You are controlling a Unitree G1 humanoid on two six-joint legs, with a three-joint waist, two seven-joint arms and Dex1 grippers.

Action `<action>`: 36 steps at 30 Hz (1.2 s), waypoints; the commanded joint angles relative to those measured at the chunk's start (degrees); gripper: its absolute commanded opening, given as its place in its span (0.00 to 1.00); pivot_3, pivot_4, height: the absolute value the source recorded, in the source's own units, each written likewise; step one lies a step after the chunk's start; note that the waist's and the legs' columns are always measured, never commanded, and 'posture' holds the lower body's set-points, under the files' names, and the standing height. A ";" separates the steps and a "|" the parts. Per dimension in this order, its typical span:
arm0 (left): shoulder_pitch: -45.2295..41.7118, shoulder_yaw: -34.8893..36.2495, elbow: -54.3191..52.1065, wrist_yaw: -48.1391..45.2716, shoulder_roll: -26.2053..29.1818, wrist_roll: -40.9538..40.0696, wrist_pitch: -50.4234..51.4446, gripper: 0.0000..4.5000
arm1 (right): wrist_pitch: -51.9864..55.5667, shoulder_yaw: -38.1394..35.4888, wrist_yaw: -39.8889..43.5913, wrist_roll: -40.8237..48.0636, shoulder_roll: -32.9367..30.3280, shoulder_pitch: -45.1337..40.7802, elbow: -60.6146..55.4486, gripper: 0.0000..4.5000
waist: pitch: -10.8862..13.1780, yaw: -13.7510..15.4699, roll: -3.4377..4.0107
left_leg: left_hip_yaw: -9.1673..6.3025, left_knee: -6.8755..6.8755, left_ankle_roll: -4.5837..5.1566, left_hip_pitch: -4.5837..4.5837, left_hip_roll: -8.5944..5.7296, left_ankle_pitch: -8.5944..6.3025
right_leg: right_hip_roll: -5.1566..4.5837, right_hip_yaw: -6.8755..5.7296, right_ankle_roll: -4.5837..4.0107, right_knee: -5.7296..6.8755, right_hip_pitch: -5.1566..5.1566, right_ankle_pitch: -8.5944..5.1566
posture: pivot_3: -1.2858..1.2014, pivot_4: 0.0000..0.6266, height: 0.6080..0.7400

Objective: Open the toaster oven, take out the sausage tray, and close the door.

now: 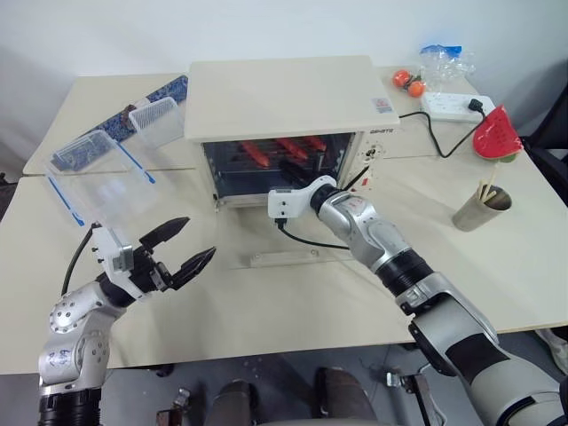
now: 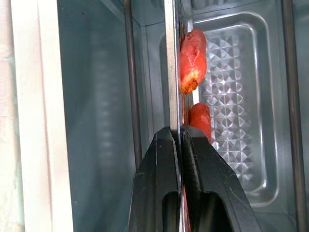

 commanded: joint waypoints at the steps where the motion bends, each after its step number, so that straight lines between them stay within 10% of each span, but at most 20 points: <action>1: -3.54 -1.18 0.74 0.26 -0.27 -1.02 0.23 1.00 | -1.64 -0.42 4.20 1.82 -1.13 0.98 -8.91 0.01 | 0.00 0.09 0.00 | 0.00 0.00 0.00 -0.01 0.00 0.00 | 0.00 -0.01 0.00 0.00 0.00 0.00 | 0.52 0.24 1.00; 36: 1.15 0.26 2.89 -4.85 3.12 -4.47 4.92 1.00 | -4.38 -10.57 16.89 5.05 -18.90 34.74 -47.50 0.01 | 0.00 2.13 -0.07 | 0.19 0.03 0.00 0.01 -0.03 -0.03 | -0.01 -0.01 -0.01 -0.12 0.04 0.00 | 0.52 0.24 1.00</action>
